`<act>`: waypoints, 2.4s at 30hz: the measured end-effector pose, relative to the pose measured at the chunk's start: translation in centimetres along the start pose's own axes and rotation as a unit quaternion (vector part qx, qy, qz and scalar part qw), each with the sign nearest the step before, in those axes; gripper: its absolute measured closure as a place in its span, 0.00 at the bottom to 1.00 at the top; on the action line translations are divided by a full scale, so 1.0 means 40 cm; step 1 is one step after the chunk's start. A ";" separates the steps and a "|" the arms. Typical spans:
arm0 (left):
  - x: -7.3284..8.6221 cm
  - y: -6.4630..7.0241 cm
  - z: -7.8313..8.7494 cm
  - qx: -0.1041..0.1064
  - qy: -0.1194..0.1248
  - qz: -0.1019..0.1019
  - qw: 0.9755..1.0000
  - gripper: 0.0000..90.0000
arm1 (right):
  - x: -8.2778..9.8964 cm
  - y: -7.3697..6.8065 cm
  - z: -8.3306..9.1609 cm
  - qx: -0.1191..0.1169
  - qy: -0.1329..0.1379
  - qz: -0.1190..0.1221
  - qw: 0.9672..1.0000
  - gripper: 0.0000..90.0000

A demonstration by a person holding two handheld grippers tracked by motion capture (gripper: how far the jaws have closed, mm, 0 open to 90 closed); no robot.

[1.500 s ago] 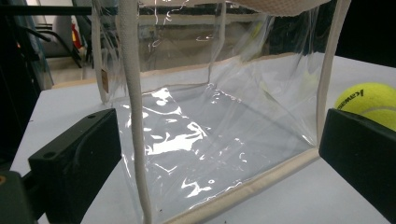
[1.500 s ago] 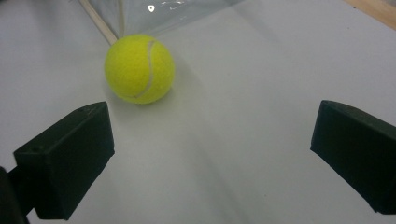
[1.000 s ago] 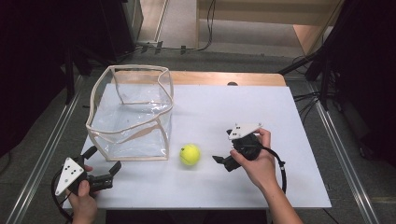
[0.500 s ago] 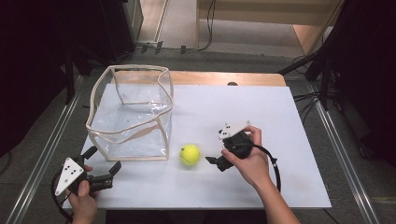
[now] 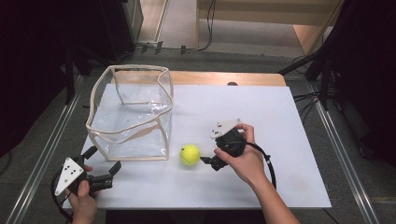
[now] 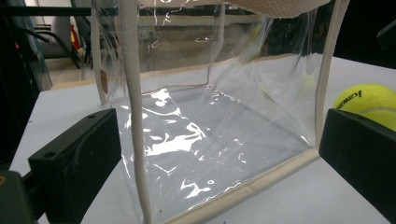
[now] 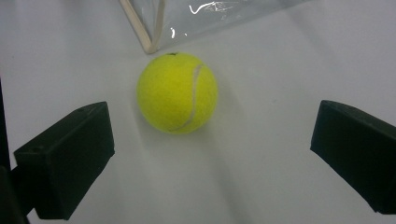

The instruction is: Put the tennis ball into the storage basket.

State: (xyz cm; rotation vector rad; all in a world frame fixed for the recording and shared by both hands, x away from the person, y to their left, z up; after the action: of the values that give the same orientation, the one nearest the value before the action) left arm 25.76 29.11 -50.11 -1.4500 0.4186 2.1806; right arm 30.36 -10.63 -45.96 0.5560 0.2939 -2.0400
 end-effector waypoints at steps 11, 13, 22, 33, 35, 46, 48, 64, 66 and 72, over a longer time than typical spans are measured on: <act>0.000 -0.001 0.001 0.000 0.000 0.000 1.000 0.00 | -0.027 -0.007 -0.016 -0.005 -0.016 0.015 1.000 0.00; 0.000 -0.001 0.001 0.000 0.000 0.000 1.000 0.00 | -0.028 -0.008 -0.016 -0.004 -0.019 0.014 1.000 0.00; 0.000 -0.001 0.001 0.001 0.000 0.000 1.000 0.00 | -0.041 -0.008 -0.024 -0.005 -0.030 0.025 0.999 0.00; 0.000 -0.001 0.001 0.001 0.000 0.000 1.000 0.00 | -0.052 -0.013 -0.040 -0.014 -0.054 0.037 0.998 0.00; 0.000 0.000 0.001 0.002 0.001 0.001 1.000 0.00 | -0.053 -0.013 -0.042 -0.015 -0.054 0.040 0.998 0.00; 0.000 0.000 0.001 0.002 0.001 0.000 1.000 0.00 | -0.063 -0.019 -0.053 -0.022 -0.076 0.049 0.996 0.00; 0.000 0.000 0.001 0.002 0.000 0.000 1.000 0.00 | -0.066 -0.018 -0.054 -0.020 -0.074 0.057 0.995 0.00; 0.000 0.000 0.001 0.003 0.001 0.000 1.000 0.00 | -0.081 -0.021 -0.063 -0.032 -0.099 0.063 0.993 0.00; 0.000 0.000 0.001 0.003 0.001 -0.001 1.000 0.00 | -0.082 -0.021 -0.063 -0.031 -0.103 0.065 0.992 0.00; 0.000 0.000 0.001 0.004 0.001 0.000 1.000 0.00 | -0.087 -0.021 -0.070 -0.033 -0.112 0.072 0.991 0.00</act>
State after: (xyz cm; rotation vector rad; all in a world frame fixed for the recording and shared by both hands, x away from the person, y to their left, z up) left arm 25.73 29.13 -50.09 -1.4485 0.4260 2.1753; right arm 31.89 -6.41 -46.67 0.2952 0.1819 -1.9240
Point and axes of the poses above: each handheld gripper's, and its own axes: z roughly backward along the jaws, x roughly out of its underside, y roughly to its right, the point moved 4 cm from there along -z, roughly forward along the jaws, and after that the axes turned 13 degrees about -y, right-handed, at the moved point
